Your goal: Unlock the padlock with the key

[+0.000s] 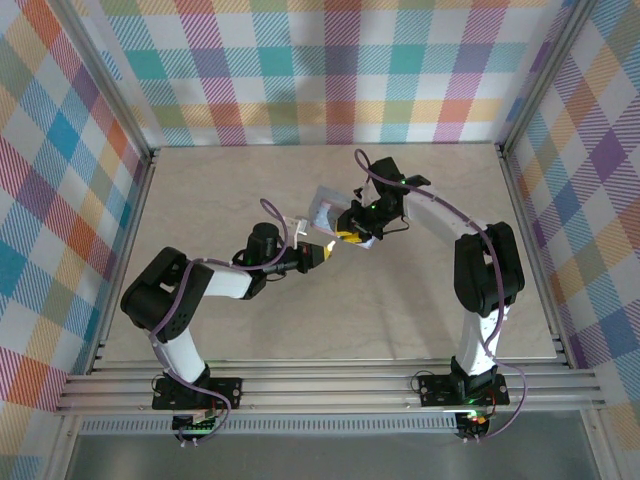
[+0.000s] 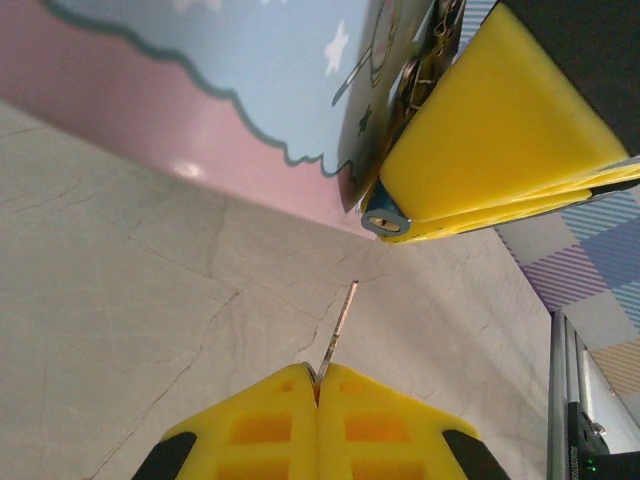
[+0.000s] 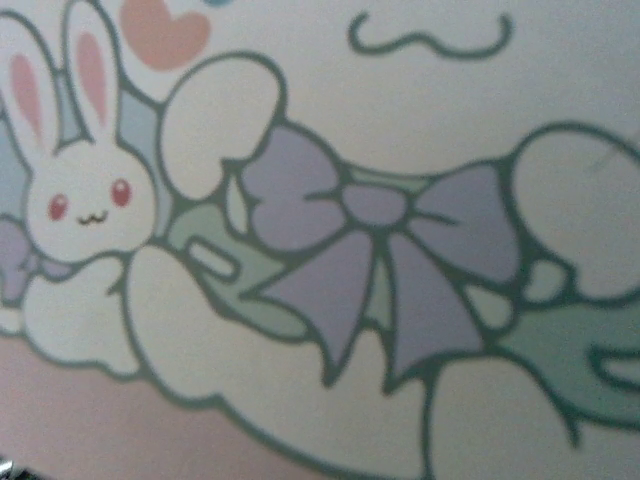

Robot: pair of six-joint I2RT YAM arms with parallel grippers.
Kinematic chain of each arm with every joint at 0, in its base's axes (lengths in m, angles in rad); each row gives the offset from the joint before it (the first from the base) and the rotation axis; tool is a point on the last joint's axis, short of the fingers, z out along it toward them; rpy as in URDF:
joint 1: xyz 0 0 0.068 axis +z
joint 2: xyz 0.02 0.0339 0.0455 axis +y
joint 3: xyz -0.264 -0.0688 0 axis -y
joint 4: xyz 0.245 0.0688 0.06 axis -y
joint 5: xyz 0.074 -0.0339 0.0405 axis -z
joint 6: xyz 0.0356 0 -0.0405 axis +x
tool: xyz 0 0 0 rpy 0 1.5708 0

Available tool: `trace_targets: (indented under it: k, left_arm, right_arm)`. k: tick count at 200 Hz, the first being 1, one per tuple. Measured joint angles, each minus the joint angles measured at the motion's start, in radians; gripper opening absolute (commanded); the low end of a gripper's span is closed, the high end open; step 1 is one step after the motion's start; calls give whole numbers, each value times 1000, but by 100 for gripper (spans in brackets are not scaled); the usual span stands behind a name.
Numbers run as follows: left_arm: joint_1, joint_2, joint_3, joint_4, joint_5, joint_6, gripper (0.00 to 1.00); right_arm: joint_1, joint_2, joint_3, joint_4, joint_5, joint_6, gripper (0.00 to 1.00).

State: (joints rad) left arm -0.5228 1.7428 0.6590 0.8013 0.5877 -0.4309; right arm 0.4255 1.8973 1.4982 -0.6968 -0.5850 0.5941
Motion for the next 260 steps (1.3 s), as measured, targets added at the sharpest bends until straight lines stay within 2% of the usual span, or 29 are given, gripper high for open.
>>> trace_targets:
  k: [145, 260]
  left_arm:
    - [-14, 3, 39, 17, 5, -29, 0]
    - [-16, 3, -15, 44, -6, -42, 0]
  right_arm:
    - [0, 0, -31, 27, -4, 19, 0]
    - [-12, -2, -51, 30, -16, 19, 0]
